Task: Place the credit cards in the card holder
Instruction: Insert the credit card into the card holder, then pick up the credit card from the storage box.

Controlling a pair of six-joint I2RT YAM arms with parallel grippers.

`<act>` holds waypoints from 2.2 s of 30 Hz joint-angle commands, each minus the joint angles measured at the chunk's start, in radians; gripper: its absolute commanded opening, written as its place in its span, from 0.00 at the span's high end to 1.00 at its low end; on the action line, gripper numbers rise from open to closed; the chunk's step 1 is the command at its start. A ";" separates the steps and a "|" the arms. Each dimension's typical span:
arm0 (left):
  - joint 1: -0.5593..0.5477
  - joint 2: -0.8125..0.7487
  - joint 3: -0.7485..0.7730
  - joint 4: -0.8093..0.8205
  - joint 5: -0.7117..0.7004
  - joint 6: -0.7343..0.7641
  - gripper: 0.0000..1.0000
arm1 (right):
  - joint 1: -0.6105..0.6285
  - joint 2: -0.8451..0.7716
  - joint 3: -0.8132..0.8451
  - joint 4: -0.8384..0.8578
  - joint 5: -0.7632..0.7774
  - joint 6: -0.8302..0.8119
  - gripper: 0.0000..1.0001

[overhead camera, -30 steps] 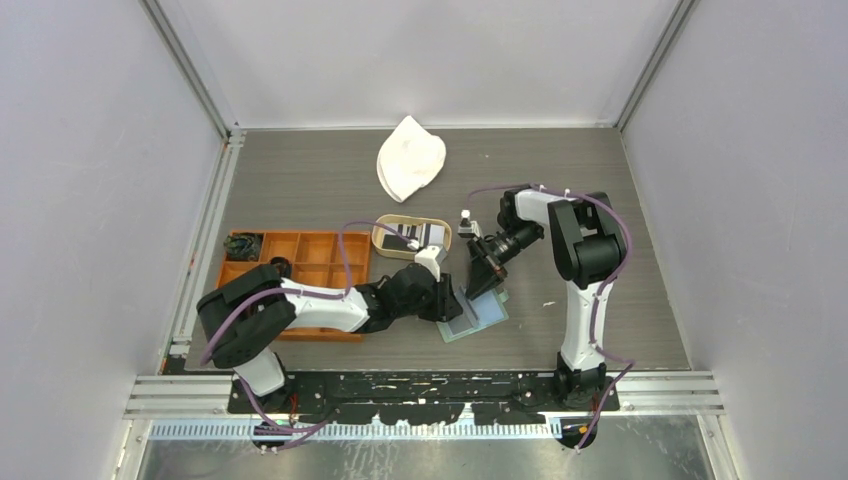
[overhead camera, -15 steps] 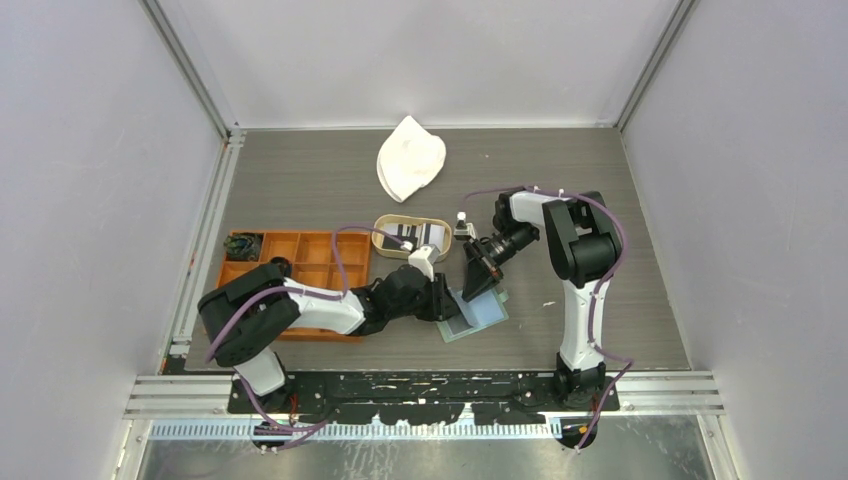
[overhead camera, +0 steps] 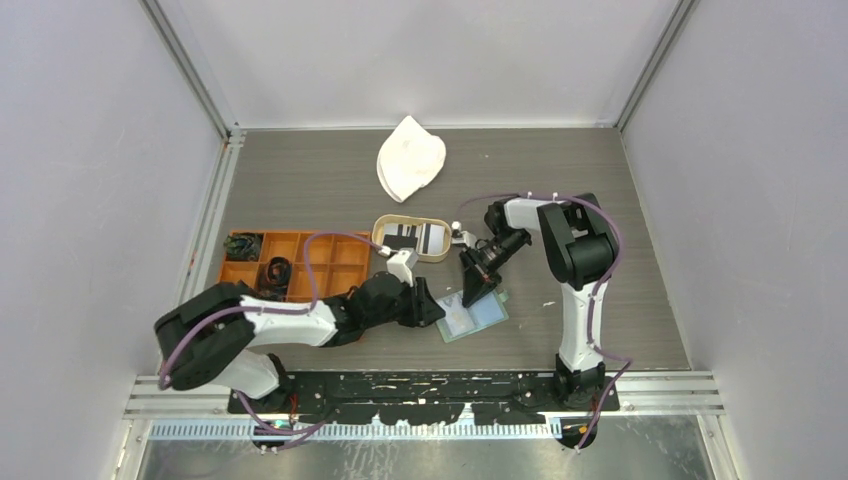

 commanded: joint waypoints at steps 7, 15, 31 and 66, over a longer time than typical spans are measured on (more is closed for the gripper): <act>0.021 -0.316 -0.012 -0.193 -0.086 0.189 0.44 | 0.045 -0.268 0.009 0.097 0.238 0.017 0.87; 0.226 -0.441 0.040 -0.246 0.024 0.331 0.25 | 0.048 -0.694 -0.052 0.409 0.437 -0.017 0.35; 0.489 0.151 0.351 -0.095 0.401 0.154 0.42 | -0.035 -0.540 -0.090 0.791 0.106 0.443 0.01; 0.490 0.396 0.571 -0.177 0.450 0.086 0.71 | -0.092 -0.451 -0.031 0.706 0.032 0.454 0.08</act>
